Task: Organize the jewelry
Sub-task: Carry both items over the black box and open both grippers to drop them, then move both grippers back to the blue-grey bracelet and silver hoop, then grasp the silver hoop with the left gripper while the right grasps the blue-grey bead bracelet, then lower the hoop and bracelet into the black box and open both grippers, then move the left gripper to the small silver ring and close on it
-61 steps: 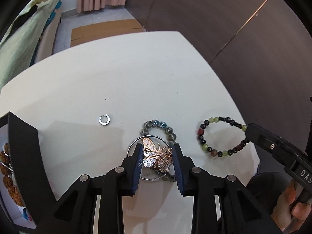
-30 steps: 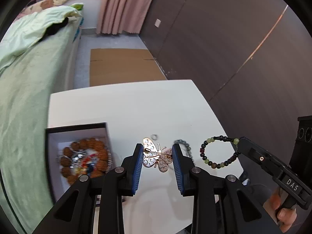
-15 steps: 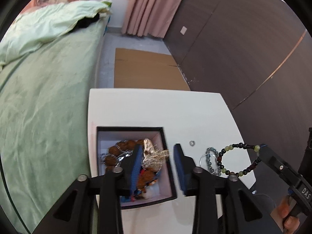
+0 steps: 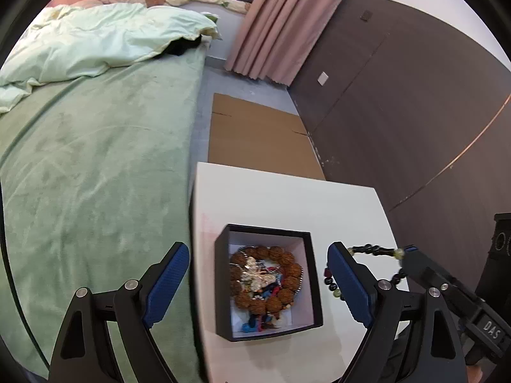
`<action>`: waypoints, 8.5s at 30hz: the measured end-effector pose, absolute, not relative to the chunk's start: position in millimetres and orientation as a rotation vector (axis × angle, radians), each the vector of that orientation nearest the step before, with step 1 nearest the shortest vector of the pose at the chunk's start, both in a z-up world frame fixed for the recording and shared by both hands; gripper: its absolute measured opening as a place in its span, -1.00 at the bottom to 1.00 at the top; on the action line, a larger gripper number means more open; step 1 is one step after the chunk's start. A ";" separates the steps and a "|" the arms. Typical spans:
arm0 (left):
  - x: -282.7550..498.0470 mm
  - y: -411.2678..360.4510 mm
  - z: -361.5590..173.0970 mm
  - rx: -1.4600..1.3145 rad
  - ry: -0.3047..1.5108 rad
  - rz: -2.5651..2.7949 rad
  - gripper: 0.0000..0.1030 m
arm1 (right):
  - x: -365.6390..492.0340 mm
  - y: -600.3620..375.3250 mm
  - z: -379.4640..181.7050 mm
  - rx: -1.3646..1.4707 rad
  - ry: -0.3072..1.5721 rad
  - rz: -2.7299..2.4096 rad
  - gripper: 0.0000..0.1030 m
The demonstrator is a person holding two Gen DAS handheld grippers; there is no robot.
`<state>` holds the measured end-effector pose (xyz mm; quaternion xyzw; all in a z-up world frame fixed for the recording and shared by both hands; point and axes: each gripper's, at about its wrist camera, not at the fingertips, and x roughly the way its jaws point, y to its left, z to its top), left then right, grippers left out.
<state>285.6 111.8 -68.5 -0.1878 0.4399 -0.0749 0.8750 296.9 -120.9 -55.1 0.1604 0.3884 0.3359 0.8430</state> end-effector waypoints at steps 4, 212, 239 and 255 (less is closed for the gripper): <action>283.0 121.9 -68.2 -0.412 0.913 -0.145 0.72 | 304.3 -107.9 -61.1 0.361 0.846 0.718 -0.83; 284.0 110.5 -71.8 -0.401 0.948 -0.235 0.96 | 299.9 -98.6 -62.4 0.335 0.916 0.587 -0.23; 300.9 0.2 -46.0 -0.277 0.873 -0.376 0.99 | 271.8 -260.7 -66.5 0.433 0.841 0.302 1.00; 326.6 -79.0 -84.0 -0.139 0.986 -0.451 0.63 | 276.1 -337.1 -102.5 0.548 0.878 0.241 1.00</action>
